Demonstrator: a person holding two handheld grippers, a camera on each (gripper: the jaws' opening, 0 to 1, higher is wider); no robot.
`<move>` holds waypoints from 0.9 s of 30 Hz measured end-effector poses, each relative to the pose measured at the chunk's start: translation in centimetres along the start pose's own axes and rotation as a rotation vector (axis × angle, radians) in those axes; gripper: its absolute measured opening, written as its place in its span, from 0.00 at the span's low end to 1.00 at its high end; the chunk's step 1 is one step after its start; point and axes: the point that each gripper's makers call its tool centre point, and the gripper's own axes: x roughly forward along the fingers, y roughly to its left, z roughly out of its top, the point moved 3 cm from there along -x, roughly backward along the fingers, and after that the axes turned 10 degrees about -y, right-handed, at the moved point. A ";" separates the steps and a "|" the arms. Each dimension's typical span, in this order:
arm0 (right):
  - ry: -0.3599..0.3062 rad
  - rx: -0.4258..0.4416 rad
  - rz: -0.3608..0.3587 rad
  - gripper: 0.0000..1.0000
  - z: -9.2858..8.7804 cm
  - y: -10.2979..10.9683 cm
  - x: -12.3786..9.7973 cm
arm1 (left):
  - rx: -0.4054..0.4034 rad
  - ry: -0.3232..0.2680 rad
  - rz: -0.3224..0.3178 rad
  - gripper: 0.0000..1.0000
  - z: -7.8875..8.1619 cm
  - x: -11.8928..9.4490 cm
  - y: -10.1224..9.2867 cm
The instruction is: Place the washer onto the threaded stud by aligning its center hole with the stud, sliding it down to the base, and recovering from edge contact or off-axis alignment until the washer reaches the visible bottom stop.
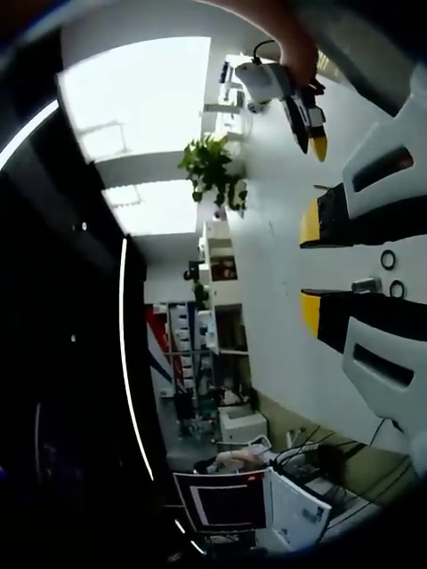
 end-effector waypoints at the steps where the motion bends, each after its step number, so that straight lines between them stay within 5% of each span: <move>1: 0.001 -0.032 -0.007 0.42 -0.2 0.0 0.1 | -0.003 -0.002 0.001 0.16 0.0 0.0 0.1; 10: 0.054 -0.004 0.024 0.42 -2.3 0.3 0.8 | 0.009 0.003 0.013 0.16 -0.2 0.1 0.4; 27: 0.042 0.014 0.063 0.41 -2.3 -0.2 1.9 | 0.046 0.011 -0.009 0.16 -0.3 0.1 -0.3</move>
